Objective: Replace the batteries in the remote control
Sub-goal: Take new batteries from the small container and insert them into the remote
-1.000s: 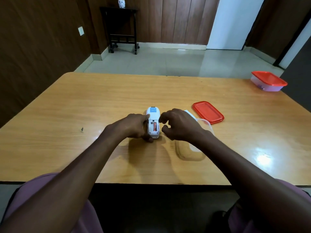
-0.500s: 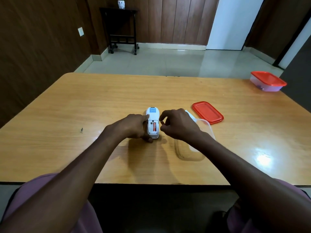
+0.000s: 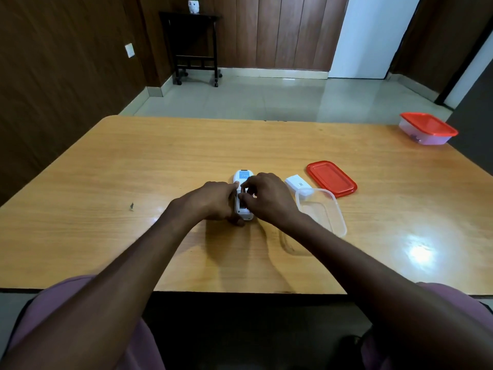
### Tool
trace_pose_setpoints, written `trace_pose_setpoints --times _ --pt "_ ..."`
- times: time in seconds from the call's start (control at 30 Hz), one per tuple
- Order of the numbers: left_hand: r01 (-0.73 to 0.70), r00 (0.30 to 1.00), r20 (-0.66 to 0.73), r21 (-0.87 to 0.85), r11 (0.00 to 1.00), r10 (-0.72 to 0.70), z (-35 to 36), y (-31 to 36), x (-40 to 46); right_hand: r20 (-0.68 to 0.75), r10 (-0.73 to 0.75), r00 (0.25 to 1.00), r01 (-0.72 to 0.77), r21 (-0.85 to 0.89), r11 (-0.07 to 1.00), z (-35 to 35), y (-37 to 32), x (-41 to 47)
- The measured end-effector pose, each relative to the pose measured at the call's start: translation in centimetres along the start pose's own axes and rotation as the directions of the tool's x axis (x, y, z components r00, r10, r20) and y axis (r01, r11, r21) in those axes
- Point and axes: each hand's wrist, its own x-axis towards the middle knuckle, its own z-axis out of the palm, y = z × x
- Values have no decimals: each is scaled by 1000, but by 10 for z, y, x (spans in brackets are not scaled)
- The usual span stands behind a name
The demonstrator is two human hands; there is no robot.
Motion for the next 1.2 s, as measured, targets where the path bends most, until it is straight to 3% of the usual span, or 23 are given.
trace_pose_setpoints --times 0.2,0.33,0.47,0.57,0.7,0.8,1.0,1.2 --pt "5 1000 6 34 999 -5 1 3 -2 128 -110 986 138 -235 962 -5 -2 -5" --pt "7 1000 3 10 1000 -7 1 1 -1 202 -133 970 189 -291 938 -16 -4 -3" --pt "9 1000 -1 -18 1000 -9 2 -2 0 149 -154 977 197 -337 921 -28 2 1" --pt "10 1000 -2 -28 1000 -10 2 -4 0 47 -105 993 115 -516 849 -36 17 4" --pt "2 1000 -4 -33 999 -2 1 -4 -1 31 125 992 -76 -642 763 -43 33 8" --pt "-2 1000 -3 -29 1000 1 2 -4 -1 83 199 976 -107 -617 780 -43 38 7" --pt "-2 1000 -8 -34 999 2 2 -5 -1 3 107 994 -91 -494 865 -40 34 10" --pt "17 1000 -11 -37 999 -18 1 -4 0 -37 128 991 -132 -130 983 -35 4 2"
